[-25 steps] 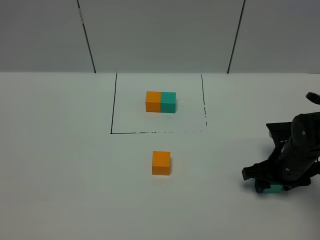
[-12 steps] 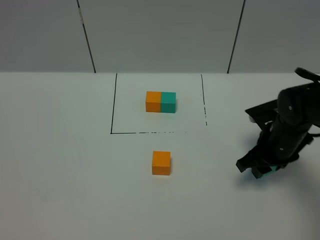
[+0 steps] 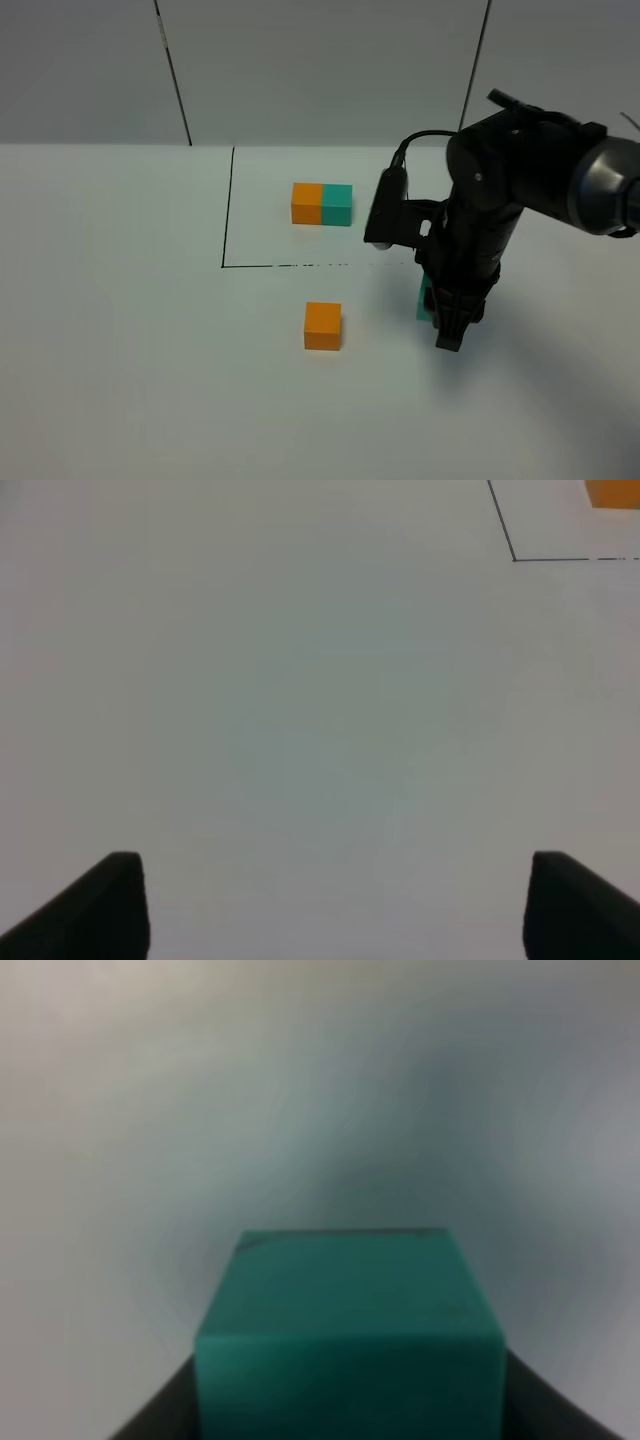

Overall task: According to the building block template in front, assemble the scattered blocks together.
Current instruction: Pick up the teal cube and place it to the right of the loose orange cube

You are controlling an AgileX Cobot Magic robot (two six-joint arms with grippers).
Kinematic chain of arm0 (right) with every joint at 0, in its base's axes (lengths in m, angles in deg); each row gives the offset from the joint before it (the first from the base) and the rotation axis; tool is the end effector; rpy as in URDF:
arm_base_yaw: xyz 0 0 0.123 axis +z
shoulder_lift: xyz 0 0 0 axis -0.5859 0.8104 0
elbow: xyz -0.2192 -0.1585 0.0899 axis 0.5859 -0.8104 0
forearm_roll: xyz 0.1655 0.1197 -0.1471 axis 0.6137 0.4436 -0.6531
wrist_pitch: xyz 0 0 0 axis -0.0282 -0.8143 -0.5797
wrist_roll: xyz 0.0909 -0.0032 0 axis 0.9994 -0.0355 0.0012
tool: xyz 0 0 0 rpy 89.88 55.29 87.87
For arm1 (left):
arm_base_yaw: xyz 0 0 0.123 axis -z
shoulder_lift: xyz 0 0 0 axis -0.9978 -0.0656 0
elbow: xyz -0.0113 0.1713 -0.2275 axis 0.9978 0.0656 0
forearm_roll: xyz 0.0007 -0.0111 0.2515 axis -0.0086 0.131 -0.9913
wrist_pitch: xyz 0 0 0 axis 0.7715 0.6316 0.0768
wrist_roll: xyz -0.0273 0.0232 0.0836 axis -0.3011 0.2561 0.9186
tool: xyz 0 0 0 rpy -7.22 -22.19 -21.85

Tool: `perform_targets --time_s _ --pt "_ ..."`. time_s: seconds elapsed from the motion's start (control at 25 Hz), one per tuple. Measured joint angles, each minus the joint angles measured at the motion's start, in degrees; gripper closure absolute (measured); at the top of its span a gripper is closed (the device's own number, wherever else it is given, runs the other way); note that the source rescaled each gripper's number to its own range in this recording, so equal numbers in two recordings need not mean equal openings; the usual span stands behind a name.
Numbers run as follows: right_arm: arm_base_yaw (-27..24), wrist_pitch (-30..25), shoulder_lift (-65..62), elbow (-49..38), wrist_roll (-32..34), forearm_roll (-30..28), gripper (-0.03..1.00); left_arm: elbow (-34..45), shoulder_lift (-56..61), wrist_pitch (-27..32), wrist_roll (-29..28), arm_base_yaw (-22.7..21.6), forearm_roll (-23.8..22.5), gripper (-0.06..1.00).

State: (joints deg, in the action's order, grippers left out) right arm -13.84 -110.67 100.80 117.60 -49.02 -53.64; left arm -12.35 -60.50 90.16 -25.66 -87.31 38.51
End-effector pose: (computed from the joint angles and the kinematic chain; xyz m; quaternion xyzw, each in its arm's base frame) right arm 0.3641 0.1420 0.2003 -0.5965 0.7985 -0.0457 0.0669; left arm -0.0067 -0.0040 0.2788 0.0129 0.8516 -0.0067 0.5240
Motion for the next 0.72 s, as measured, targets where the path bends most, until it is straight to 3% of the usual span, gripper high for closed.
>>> perform_targets --time_s 0.24,0.48,0.72 --pt "2.5 -0.1 4.9 3.6 -0.6 -1.1 0.96 0.0 0.0 0.0 0.0 0.0 0.0 0.33" --pt "3.1 -4.9 11.9 12.2 -0.8 -2.1 0.96 0.0 0.0 0.0 0.0 0.0 0.0 0.33" --pt "3.1 -5.0 16.1 13.8 -0.9 -2.3 0.96 0.0 0.0 0.0 0.0 0.0 0.0 0.33"
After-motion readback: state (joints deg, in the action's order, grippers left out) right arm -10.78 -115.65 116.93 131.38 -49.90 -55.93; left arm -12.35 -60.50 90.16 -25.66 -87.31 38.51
